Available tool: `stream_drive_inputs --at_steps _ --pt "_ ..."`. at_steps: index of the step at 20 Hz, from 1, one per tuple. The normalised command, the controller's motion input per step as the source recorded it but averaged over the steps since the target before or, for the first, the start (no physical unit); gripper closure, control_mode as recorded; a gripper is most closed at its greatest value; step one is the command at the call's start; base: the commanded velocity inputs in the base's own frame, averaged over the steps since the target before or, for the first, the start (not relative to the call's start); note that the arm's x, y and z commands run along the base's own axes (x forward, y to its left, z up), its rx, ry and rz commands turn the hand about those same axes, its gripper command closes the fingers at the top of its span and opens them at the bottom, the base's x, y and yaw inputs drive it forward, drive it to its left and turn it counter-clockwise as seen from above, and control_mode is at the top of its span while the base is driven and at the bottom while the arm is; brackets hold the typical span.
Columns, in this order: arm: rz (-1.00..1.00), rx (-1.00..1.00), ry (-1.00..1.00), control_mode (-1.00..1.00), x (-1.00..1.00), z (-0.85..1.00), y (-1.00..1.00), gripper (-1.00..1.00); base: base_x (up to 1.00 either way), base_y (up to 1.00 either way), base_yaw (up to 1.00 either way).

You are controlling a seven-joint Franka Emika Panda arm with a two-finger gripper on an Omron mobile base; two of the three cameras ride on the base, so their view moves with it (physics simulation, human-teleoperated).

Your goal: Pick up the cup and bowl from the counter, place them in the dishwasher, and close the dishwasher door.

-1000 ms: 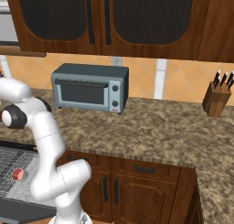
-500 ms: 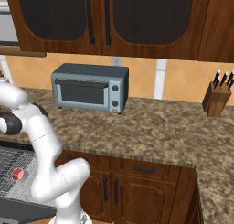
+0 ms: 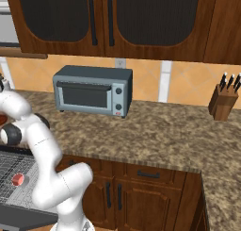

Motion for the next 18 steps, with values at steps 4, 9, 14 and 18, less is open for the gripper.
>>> stream_drive_inputs --at_steps 4,9,14,18 --pt "-0.06 0.01 -0.03 -1.00 0.34 -0.29 0.12 -1.00 0.00 0.00 0.00" --pt "-0.05 0.00 -0.07 -1.00 0.17 -0.33 0.13 -1.00 0.00 0.00 0.00" --pt "-0.01 0.00 -0.08 -1.00 0.02 -0.15 0.23 -1.00 0.00 0.00 0.00" --pt "0.00 0.00 -0.03 -1.00 0.00 -0.12 0.09 -1.00 0.00 0.00 0.00"
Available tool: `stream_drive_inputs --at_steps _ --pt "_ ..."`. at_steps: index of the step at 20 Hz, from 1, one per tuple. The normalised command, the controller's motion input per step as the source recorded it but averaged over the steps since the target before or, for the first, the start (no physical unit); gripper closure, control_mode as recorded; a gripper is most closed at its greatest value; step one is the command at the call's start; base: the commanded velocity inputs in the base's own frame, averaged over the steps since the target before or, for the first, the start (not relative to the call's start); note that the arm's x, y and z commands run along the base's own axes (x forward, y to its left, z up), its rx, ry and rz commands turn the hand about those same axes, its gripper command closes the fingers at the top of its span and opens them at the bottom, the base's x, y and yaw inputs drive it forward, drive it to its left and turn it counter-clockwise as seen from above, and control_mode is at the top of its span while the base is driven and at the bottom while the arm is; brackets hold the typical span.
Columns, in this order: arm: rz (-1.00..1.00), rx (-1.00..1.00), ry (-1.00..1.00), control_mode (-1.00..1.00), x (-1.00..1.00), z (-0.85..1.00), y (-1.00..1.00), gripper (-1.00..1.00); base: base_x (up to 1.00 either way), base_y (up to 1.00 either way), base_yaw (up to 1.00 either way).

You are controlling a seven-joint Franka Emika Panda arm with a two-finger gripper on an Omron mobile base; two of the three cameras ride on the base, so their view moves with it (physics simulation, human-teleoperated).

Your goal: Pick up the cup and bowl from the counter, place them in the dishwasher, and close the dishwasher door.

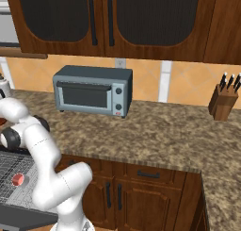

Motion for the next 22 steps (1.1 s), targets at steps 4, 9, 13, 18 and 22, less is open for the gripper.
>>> stream_drive_inputs --at_steps 4,9,13,18,22 --pt "0.00 0.00 0.00 -1.00 0.04 -0.32 0.00 -1.00 0.00 0.00 0.00" --pt "0.00 0.00 0.00 -1.00 0.00 -0.46 0.00 -1.00 0.00 0.00 0.00" --pt "0.00 0.00 0.00 -1.00 0.00 -0.11 0.00 -1.00 0.00 0.00 0.00" --pt "0.00 0.00 0.01 -1.00 0.00 0.00 0.00 1.00 0.00 0.00 0.00" --pt "0.00 0.00 0.00 -1.00 0.00 0.00 0.00 1.00 0.00 0.00 0.00"
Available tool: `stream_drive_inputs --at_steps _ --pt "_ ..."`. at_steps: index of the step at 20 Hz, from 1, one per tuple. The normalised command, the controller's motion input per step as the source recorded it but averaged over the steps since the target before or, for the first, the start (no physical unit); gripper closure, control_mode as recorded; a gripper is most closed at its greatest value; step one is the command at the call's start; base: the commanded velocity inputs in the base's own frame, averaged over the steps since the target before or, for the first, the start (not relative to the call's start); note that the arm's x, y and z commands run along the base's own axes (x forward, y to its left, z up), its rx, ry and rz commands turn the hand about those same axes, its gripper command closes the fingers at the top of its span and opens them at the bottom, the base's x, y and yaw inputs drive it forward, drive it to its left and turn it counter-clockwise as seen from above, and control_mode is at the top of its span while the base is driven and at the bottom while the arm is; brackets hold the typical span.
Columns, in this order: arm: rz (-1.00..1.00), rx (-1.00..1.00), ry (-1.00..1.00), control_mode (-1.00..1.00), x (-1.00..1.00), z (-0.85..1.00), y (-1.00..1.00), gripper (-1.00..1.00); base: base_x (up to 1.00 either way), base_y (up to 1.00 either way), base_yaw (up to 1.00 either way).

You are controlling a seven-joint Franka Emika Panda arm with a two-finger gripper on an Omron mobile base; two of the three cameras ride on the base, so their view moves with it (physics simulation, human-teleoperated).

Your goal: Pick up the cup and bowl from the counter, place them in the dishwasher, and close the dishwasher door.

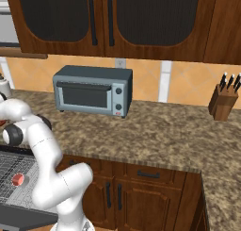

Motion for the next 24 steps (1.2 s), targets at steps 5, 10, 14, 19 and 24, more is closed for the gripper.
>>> stream_drive_inputs --at_steps 5,10,14,19,24 --pt "0.00 0.00 0.01 -1.00 -0.01 0.00 0.00 1.00 0.00 0.00 0.00" --pt "0.00 0.00 0.01 -1.00 -0.22 0.01 -0.02 1.00 0.00 0.00 0.00" --pt "0.00 0.02 0.00 -1.00 -0.37 0.08 -0.19 1.00 0.00 0.00 0.00" --pt "0.00 0.05 -0.04 -1.00 -0.96 0.00 -0.31 1.00 0.00 0.00 0.00" --pt "0.00 0.08 0.00 -1.00 -0.74 0.00 -0.37 1.00 0.00 0.00 0.00"
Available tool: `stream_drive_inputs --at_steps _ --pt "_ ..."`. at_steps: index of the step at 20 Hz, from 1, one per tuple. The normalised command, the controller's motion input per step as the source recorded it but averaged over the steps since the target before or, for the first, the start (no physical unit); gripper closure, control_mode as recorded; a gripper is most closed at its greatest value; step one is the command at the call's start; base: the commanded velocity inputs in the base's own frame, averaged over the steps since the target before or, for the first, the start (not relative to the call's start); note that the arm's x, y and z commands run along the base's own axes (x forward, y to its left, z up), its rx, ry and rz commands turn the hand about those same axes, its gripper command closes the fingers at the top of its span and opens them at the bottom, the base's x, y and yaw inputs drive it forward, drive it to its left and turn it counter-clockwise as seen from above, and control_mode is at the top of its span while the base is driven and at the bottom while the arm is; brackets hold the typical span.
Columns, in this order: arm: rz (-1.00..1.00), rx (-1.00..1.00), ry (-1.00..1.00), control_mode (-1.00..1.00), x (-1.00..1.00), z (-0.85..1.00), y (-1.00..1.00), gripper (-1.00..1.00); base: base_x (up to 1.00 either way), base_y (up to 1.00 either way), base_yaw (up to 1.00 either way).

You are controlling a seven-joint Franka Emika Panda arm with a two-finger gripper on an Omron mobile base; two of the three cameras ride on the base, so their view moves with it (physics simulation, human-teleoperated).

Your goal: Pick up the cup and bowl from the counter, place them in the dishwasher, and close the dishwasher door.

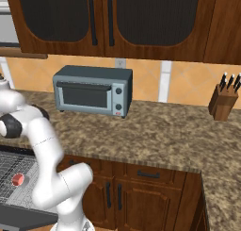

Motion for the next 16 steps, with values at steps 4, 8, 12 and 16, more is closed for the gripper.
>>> stream_drive_inputs --at_steps 4,8,12,16 --pt "-0.01 0.06 0.00 -1.00 -0.70 -0.02 -0.32 1.00 0.00 0.00 0.00" --pt "0.00 0.00 0.00 -1.00 -0.66 -0.16 -0.17 1.00 0.00 0.00 0.00" --pt "0.00 0.00 0.00 -1.00 -0.40 -0.35 -0.01 1.00 0.00 0.00 0.00" --pt "0.00 0.00 -0.03 -1.00 -0.20 -0.51 0.00 1.00 0.00 0.00 0.00"
